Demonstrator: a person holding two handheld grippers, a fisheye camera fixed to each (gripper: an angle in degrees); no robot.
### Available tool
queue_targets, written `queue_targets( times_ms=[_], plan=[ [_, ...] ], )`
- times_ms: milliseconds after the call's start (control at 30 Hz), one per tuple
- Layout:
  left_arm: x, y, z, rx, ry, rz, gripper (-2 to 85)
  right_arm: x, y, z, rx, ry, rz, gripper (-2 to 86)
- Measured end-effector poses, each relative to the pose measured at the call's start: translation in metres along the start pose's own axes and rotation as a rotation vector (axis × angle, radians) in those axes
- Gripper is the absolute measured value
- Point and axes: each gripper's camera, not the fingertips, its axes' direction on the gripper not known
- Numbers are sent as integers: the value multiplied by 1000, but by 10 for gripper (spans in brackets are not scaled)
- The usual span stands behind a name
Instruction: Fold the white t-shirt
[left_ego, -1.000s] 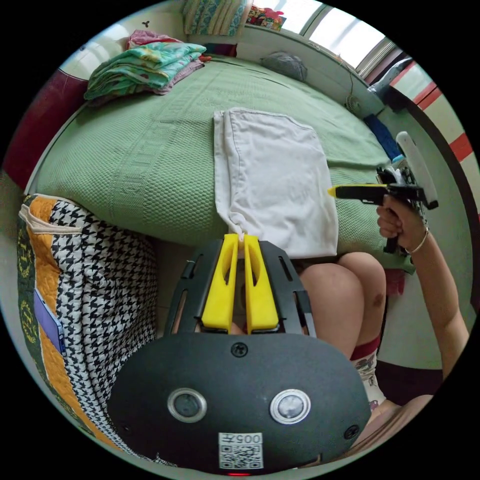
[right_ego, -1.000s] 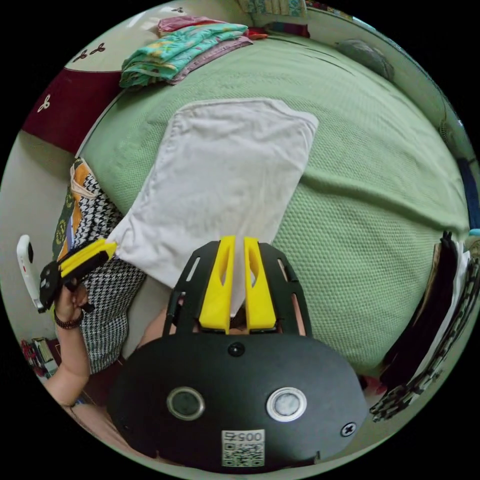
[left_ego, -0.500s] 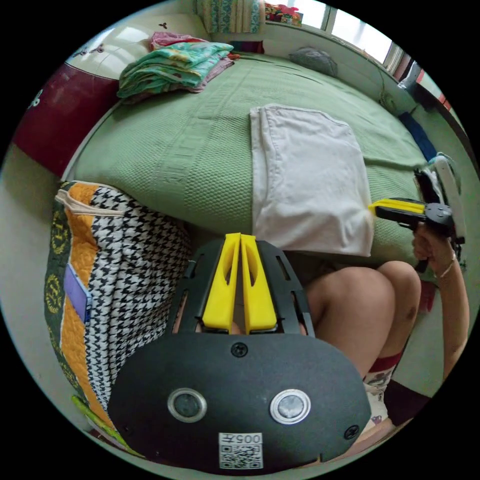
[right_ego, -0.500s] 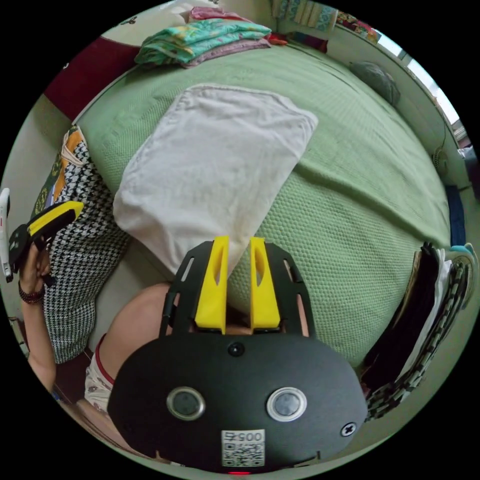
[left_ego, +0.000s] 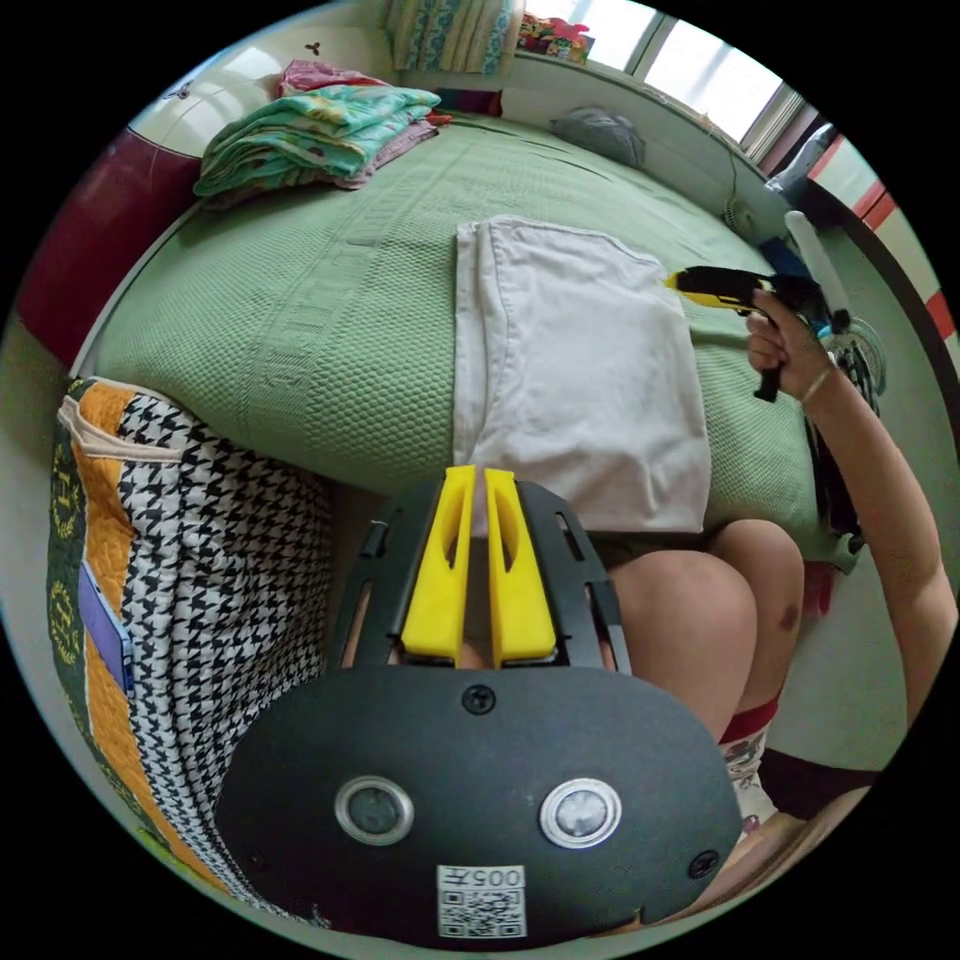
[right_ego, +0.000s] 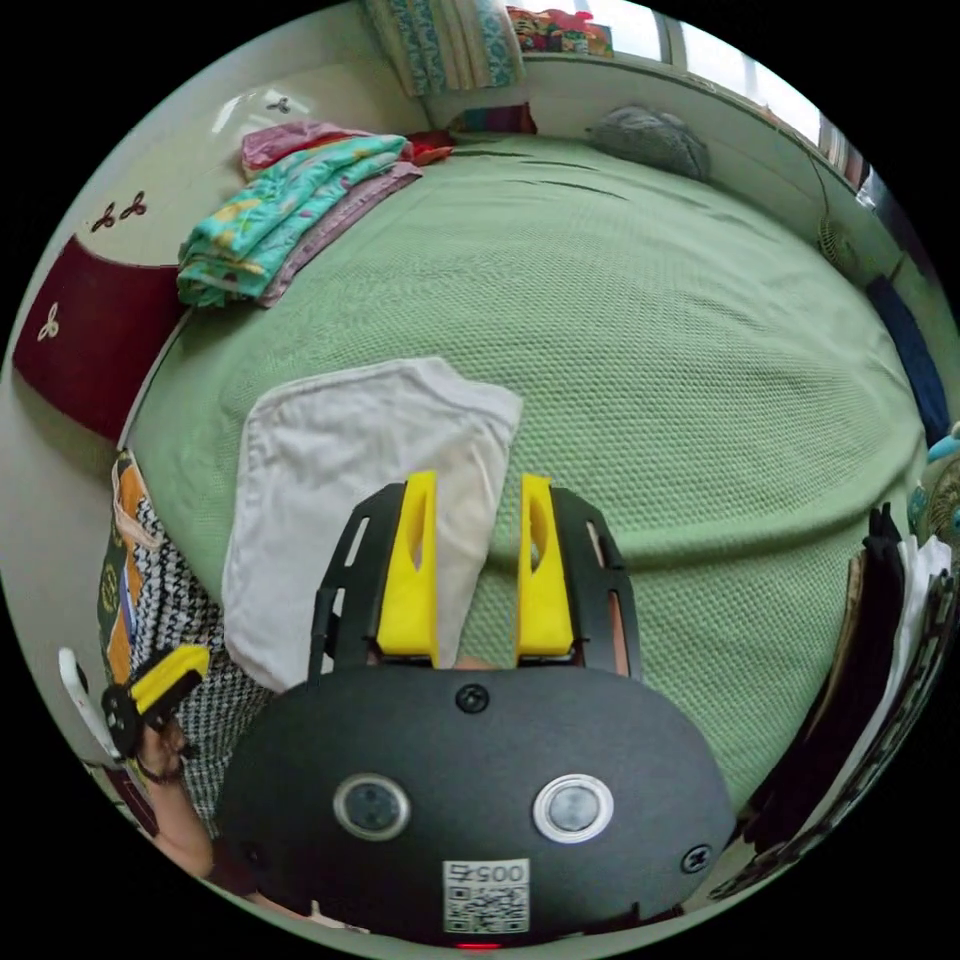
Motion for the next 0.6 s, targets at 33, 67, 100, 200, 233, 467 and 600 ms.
queue_targets(
  times_ms=[33,67,100,200,233,467,600],
  plan=[
    [-2,-1,-1,3,16,4,42,3,-6,8,-15,-9,9,110],
    [-3,-2,-1,5,21,7,46,5,-9,15,-31,-32,6,100],
    [-5,-3,-1,7,22,16,54,4,-10,18,-35,-43,1,95],
    [-10,-7,-1,20,36,28,71,-1,-5,18,4,-34,-66,37],
    [-13,-10,-1,20,55,28,77,-2,-4,16,10,-21,-81,11],
    [-15,-26,-5,49,71,43,91,10,-15,-14,79,60,-68,-12],
    [-13,-34,-6,52,75,59,100,30,-25,-19,84,114,-11,-2]
  ],
)
